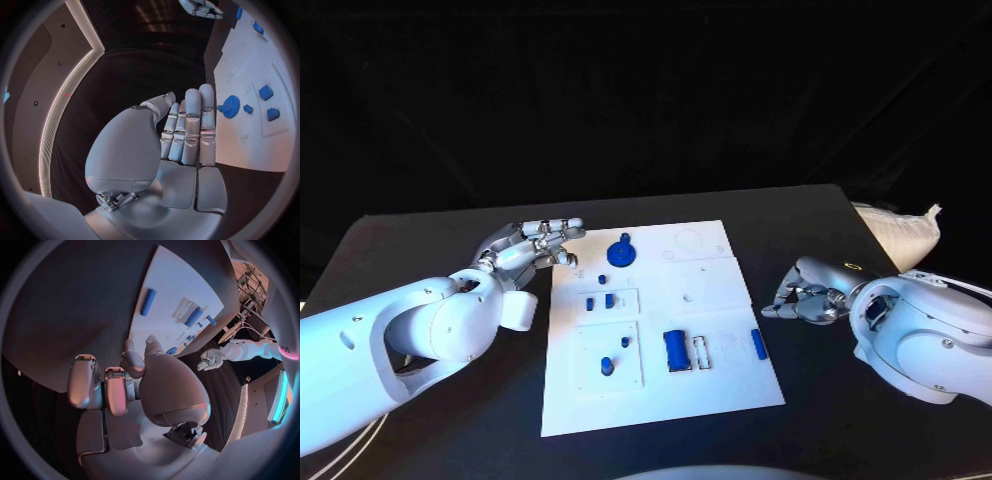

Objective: Assemble the parts on the task board

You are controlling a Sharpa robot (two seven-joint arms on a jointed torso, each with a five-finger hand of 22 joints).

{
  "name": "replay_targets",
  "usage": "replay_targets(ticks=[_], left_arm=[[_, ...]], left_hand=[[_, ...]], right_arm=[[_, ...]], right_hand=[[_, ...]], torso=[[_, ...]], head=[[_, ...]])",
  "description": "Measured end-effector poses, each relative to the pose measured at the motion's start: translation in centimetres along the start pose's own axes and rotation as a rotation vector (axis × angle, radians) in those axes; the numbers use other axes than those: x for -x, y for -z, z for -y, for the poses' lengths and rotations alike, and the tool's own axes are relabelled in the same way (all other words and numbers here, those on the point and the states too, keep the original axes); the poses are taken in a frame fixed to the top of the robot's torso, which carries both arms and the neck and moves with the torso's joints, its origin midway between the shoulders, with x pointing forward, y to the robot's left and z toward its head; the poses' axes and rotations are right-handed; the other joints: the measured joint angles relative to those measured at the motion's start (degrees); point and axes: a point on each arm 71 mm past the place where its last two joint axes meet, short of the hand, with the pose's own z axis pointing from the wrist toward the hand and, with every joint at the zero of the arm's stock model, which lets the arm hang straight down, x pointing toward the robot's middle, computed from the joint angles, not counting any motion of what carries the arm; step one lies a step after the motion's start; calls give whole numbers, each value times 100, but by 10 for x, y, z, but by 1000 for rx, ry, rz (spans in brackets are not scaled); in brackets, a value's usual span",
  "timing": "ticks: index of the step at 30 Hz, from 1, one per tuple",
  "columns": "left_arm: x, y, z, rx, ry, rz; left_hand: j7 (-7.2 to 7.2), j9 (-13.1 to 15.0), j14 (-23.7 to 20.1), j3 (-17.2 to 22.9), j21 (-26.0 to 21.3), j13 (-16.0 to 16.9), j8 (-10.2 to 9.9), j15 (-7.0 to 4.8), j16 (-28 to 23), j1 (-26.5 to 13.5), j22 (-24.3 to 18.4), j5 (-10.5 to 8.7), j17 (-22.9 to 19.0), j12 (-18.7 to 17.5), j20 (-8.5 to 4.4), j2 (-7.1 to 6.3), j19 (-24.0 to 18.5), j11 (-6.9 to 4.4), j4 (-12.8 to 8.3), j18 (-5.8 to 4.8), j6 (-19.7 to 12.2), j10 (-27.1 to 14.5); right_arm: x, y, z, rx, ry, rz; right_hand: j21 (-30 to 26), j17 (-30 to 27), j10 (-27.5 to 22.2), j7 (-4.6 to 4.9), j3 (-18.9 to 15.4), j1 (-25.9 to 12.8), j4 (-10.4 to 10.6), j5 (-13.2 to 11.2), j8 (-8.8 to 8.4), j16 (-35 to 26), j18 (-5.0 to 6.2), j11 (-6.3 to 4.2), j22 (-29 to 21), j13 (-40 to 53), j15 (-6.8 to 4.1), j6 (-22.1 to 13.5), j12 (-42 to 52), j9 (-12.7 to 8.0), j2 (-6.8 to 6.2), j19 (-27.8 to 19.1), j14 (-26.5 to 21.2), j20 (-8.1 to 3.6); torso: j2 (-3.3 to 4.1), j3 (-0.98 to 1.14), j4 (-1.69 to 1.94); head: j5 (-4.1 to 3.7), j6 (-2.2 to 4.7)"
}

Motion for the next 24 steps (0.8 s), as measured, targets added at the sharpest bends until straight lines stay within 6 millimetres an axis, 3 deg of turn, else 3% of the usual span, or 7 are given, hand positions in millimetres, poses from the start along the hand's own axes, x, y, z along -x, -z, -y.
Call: replay_targets(ticks=[5, 8, 24], left_arm=[[0, 0, 0, 1, 0, -1], [0, 0, -1, 2, 0, 0], [0, 0, -1, 4, -2, 0]], left_hand=[[0, 0, 0, -16, -24, 0, 0, 0, 0, 0, -6, 0, -9, 0, 0, 0, 0, 0, -16, 0, 0, 0], [0, 0, 0, -16, -24, 0, 0, 0, 0, 0, -7, 0, -9, 0, 0, 0, 0, 0, -16, 0, 0, 0], [0, 0, -1, -16, -23, 0, 0, 1, 0, 0, -6, 0, -9, 0, 0, 0, 0, 0, -16, 0, 0, 0]], right_arm=[[-4, -1, 6, -19, 36, -24], [-9, -1, 7, -26, 51, -45], [-31, -2, -3, -9, 73, -123]], right_hand=[[0, 0, 0, -19, -59, -5, 87, 56, 0, -9, 0, 0, -12, -4, 0, 19, -32, -25, -5, 0, 0, 0], [0, 0, 1, 1, -113, -72, 142, 56, -27, -9, 0, 0, -12, -23, 0, 40, -44, -34, -71, 0, 0, 0], [-21, -1, 1, -22, -152, -92, 180, 77, -27, -9, 0, 0, -24, -12, -1, 63, -44, -48, -92, 0, 0, 0]], torso=[[0, 0, 3], [-2, -2, 1], [-3, -4, -1]], head=[[-12, 1], [-2, -5], [0, -30]])
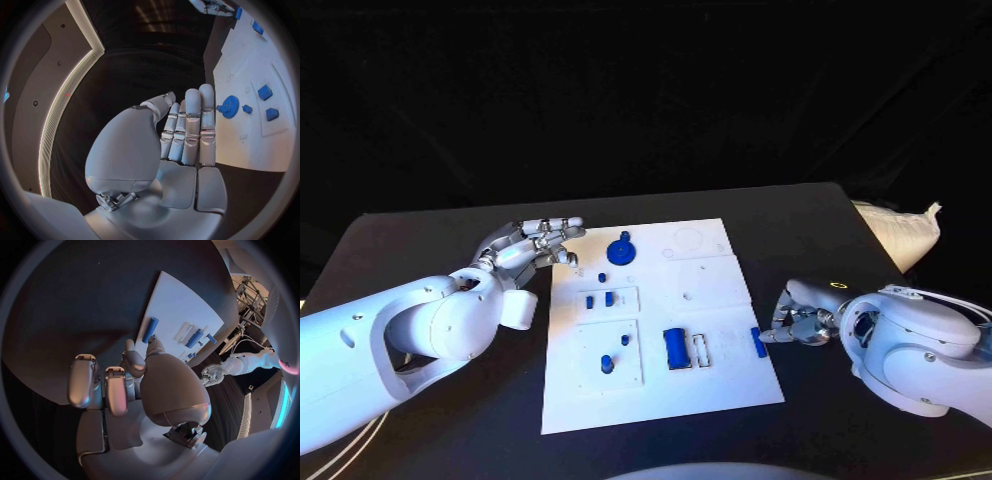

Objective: Assemble the parts on the task board

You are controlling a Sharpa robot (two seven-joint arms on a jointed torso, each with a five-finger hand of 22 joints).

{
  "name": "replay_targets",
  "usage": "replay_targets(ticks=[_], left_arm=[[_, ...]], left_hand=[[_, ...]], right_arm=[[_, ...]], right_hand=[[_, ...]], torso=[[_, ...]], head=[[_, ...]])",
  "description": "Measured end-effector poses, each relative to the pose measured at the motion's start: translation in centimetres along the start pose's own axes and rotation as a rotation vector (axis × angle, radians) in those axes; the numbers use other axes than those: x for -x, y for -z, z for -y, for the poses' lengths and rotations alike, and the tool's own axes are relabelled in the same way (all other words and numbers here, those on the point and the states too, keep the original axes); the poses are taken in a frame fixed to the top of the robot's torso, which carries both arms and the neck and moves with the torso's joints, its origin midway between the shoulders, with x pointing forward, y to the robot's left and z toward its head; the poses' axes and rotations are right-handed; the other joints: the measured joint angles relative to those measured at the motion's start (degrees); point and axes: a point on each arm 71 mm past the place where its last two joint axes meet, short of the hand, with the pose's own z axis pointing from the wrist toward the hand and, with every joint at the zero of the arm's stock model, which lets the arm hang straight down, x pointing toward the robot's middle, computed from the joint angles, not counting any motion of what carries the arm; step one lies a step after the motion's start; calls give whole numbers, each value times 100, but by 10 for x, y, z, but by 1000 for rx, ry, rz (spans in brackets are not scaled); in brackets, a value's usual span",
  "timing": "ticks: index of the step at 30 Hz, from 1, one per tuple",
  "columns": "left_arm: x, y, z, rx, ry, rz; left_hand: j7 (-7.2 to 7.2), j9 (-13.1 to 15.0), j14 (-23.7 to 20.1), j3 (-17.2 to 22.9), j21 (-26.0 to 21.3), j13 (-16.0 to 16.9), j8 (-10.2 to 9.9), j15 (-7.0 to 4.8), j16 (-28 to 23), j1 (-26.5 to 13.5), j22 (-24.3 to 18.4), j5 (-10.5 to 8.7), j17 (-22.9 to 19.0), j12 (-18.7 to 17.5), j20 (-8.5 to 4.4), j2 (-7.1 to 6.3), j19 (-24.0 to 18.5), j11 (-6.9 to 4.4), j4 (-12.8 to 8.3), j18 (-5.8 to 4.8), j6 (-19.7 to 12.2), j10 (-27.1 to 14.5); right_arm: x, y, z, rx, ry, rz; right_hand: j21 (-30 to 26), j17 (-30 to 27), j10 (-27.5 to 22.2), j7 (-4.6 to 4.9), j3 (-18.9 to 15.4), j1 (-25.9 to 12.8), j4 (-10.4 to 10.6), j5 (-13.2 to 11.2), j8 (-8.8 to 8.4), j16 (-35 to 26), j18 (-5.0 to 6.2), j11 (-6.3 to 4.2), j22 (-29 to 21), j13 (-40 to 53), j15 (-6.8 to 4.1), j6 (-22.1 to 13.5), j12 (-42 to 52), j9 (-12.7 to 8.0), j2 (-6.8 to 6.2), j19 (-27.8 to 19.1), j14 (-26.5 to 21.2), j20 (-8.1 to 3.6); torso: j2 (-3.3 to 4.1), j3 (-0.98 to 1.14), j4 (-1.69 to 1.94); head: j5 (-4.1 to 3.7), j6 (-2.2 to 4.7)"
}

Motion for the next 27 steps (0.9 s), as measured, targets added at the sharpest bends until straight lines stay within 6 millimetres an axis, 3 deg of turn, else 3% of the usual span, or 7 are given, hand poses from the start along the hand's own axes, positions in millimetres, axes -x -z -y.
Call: replay_targets(ticks=[9, 17, 27], left_arm=[[0, 0, 0, 1, -1, 0], [0, 0, 0, 2, -1, -1], [0, 0, 0, 3, -1, -2]], left_hand=[[0, 0, 0, 0, 0, 0, 0, 0, 0, 0, 0, 0, 0, 0, 0, 0, 0, 0, 0, 0, 0, 0], [0, 0, 0, 0, 0, 0, 0, 1, 0, 0, 0, 0, 1, 0, 0, 0, 0, 0, 0, 0, 0, 0], [0, 0, -1, 0, 0, 0, 0, 1, 0, 0, 1, 0, 1, 0, 0, 0, 0, 0, 0, 0, 0, 0]], right_arm=[[-2, -1, -5, 13, 0, -4], [-4, -1, -11, 28, 7, -2], [-12, -5, -15, 38, 29, -7]], right_hand=[[0, 0, 0, -10, -16, -24, 16, 22, 0, 0, 0, 0, 0, 19, 0, 92, 0, 4, 24, 0, 0, 0], [0, -1, 22, -89, -16, -22, 16, 22, 35, 0, 0, -22, 17, 51, 0, 214, 30, 58, 25, 0, 0, 0], [0, -1, 12, -90, 18, 252, -82, 22, 56, 0, 0, -51, 28, 61, -22, 253, 28, 113, 40, 0, 22, 0]], torso=[[0, 0, 0], [0, -1, -2], [0, -4, 1]], head=[[8, -18], [6, -31], [25, -43]])
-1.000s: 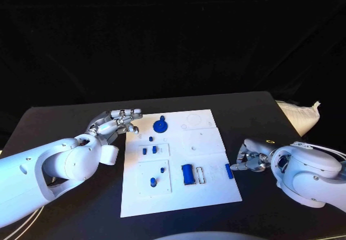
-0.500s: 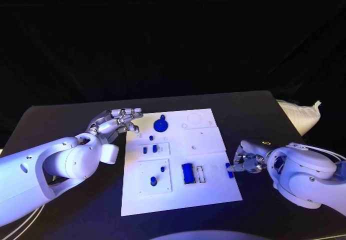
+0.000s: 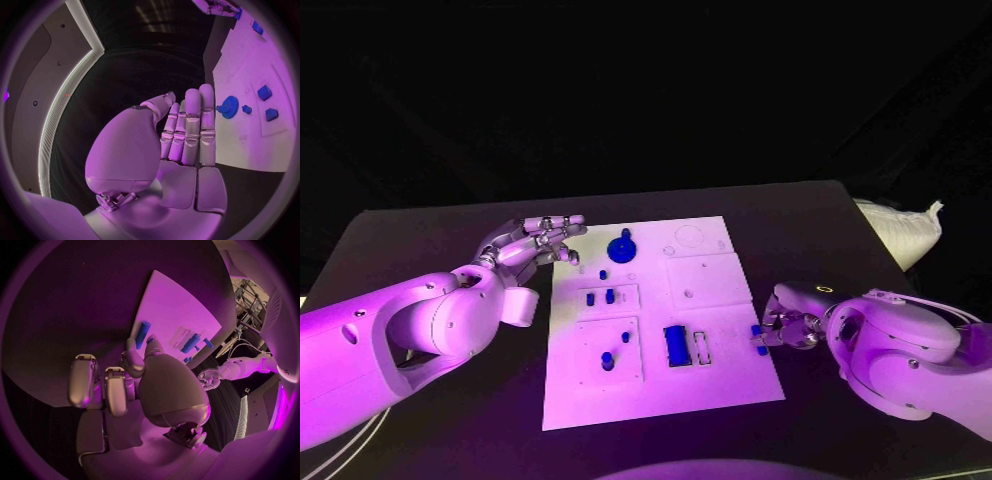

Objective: Assemble the parts on the task board

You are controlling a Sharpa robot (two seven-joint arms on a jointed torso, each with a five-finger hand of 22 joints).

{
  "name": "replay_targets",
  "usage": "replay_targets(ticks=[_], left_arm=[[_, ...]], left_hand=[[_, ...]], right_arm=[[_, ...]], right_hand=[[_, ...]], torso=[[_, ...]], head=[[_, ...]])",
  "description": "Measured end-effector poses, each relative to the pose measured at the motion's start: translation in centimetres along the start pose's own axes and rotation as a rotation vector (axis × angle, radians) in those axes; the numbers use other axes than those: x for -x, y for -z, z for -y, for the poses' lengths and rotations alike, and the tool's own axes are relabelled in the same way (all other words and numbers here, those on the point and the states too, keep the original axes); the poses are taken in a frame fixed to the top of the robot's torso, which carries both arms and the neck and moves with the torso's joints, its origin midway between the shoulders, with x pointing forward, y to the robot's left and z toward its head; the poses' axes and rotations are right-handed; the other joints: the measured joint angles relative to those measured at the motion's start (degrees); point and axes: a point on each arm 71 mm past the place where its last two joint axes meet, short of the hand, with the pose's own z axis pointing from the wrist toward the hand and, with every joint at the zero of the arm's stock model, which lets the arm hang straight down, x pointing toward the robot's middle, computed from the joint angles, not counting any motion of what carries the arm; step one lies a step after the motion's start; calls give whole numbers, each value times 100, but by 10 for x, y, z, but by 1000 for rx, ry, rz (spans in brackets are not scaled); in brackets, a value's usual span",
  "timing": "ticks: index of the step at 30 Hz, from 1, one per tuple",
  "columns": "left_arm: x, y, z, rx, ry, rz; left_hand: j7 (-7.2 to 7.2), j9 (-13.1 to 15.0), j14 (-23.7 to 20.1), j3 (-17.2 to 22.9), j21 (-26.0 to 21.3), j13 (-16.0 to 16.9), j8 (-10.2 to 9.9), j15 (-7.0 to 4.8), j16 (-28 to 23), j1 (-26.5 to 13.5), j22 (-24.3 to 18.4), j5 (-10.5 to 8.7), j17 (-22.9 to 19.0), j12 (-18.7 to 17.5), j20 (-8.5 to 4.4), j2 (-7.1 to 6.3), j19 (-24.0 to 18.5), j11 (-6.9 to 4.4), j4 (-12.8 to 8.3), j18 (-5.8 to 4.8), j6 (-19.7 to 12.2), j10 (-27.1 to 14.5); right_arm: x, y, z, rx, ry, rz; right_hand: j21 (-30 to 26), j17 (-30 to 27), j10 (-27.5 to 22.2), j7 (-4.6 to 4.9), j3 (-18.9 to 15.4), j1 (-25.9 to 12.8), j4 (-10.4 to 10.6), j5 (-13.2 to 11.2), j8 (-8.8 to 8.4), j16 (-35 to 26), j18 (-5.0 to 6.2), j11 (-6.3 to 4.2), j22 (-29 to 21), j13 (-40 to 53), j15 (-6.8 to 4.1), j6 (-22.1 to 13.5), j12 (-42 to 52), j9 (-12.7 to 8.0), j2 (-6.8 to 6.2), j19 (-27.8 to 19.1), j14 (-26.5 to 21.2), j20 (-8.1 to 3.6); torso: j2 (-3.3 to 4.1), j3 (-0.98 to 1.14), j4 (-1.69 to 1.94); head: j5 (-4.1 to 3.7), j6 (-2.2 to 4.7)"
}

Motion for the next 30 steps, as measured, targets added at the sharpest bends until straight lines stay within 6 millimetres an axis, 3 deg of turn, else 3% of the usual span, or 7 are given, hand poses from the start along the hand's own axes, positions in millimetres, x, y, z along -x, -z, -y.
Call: replay_targets(ticks=[11, 18, 22, 30], left_arm=[[1, 0, 0, 1, -1, 1], [1, 1, 0, 1, -1, 2], [1, 1, 0, 2, -1, 1], [1, 1, 0, 4, -1, 1]], left_hand=[[0, 0, 0, 0, 0, 0, 0, 0, 0, 0, 0, 0, 0, 0, 0, 0, 0, 0, 0, 0, 0, 0], [0, 0, -1, 0, 0, 0, 0, 1, 0, 0, 0, 0, -7, 8, 0, 0, 0, 11, 0, 0, 0, -11], [0, 0, -2, 0, 0, 0, 0, 2, 0, 0, -3, 0, -12, 22, 0, 0, 0, 21, 0, 0, 0, -21], [31, 0, -2, -17, 0, 0, 0, 2, 0, 0, -5, 0, -19, 22, 0, 0, 0, 22, -18, 0, -32, -22]], right_arm=[[-4, -4, -9, 25, 51, 19], [-5, -4, -17, 52, 100, 47], [-5, -5, -21, 65, 123, 60], [-6, -7, -27, 86, 160, 79]], right_hand=[[0, 0, -1, 5, 9, 172, -74, -60, 53, 0, 0, 2, 12, -2, -1, 54, 0, 61, -13, 22, -2, -22], [0, 0, -7, -31, 198, 450, -262, -541, -1, 0, 0, -7, 12, 4, -19, 26, -34, 93, 24, 22, -23, -22], [0, -1, -21, -24, 384, 537, -366, -744, -24, 0, 0, -22, 12, -29, -18, 16, -72, 95, -54, 22, -23, -22], [-1, 4, -37, 21, 659, 687, -499, -738, -89, 0, 0, -13, 11, -104, -6, -27, -212, 128, -176, 21, -31, -22]], torso=[[0, 6, -3], [0, 7, -3], [0, 8, -4], [-4, 8, -4]], head=[[29, -18], [37, -29], [37, -30], [37, -34]])
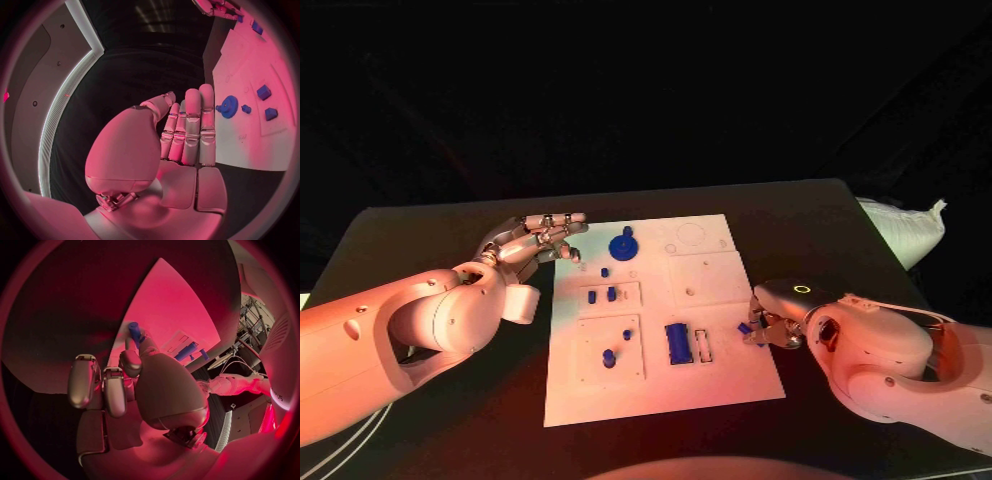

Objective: Assemble the parts on the task board

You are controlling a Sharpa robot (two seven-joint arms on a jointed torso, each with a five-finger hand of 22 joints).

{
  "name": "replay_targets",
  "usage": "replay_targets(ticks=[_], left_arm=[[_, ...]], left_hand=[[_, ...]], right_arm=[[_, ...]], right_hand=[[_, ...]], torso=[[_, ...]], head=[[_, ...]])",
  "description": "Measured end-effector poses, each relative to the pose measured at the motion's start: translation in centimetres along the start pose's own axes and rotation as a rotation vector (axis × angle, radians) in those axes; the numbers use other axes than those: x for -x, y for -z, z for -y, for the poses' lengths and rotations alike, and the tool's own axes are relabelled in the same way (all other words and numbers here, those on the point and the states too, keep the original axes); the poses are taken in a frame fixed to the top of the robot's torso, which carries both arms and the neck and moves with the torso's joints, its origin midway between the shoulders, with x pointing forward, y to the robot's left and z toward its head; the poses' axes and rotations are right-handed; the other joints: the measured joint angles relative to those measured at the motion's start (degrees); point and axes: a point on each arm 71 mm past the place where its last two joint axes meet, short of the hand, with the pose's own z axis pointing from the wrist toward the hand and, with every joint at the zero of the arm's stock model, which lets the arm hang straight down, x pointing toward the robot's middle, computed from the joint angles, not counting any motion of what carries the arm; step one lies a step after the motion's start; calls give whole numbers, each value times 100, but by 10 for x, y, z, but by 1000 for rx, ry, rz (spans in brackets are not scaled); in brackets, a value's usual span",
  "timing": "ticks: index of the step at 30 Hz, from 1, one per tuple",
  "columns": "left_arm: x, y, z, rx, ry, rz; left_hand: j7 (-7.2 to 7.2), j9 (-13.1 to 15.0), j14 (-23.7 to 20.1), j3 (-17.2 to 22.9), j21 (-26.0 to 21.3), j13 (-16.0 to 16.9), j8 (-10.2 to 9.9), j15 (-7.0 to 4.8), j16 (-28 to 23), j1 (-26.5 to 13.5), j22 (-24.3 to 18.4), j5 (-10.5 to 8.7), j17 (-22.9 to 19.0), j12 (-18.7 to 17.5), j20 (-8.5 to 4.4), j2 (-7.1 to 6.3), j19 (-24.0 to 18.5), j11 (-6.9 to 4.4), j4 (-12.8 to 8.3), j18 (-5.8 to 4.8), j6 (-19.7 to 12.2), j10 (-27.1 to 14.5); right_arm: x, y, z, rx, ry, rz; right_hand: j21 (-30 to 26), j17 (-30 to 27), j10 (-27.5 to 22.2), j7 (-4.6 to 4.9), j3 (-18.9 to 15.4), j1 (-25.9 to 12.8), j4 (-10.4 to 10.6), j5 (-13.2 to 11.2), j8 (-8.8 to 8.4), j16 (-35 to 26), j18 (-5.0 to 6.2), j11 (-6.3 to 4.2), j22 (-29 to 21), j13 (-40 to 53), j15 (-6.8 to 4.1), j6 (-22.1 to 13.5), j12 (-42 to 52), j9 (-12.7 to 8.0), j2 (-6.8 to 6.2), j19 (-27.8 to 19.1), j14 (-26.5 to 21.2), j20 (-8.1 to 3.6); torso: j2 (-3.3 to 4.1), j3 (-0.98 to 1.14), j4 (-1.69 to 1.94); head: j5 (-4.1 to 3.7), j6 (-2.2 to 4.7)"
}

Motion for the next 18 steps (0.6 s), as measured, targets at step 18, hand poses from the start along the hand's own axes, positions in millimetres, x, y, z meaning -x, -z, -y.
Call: replay_targets(ticks=[18], left_arm=[[0, 0, 0, 4, -2, -2]], left_hand=[[0, 0, -1, 1, 0, 0, 0, 1, 0, 0, 1, 0, -5, 0, 0, 0, 0, 19, 1, 0, 0, -19]], right_arm=[[-2, 5, -5, 8, -85, 23]], right_hand=[[-19, -1, -69, 51, 1028, 179, 286, 1276, -169, 0, 0, 69, 29, -11, 29, -88, -69, -74, -181, 0, 31, 0]], torso=[[-5, 2, 2]], head=[[36, 26]])
